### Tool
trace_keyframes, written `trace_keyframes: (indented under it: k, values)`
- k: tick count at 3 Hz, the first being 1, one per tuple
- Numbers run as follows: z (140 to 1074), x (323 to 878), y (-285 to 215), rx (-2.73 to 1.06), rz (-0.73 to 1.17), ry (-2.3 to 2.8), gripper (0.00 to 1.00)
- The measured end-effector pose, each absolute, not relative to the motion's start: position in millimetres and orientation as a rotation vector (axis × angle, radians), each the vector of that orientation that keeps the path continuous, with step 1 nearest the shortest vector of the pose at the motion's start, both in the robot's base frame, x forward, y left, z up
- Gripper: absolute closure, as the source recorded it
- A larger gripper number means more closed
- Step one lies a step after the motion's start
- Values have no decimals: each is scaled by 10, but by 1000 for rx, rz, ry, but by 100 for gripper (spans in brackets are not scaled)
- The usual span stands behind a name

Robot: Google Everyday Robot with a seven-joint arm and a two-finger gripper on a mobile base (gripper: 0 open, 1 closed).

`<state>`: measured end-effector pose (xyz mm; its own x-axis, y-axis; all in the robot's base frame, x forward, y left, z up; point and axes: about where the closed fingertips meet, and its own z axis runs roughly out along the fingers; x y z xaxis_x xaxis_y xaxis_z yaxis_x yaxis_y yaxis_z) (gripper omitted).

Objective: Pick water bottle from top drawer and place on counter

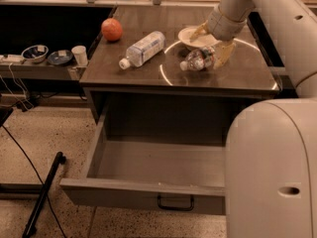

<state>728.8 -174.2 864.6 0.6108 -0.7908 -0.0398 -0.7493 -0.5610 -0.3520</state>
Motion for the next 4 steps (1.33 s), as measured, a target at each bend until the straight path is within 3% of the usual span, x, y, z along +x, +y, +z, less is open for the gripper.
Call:
trace_keyframes:
  k: [2,4]
  values:
    - [8647,7288,-1743,-2504,-175,1242,0]
    - [9105,7265,-2651,-2090,-332,1520,0]
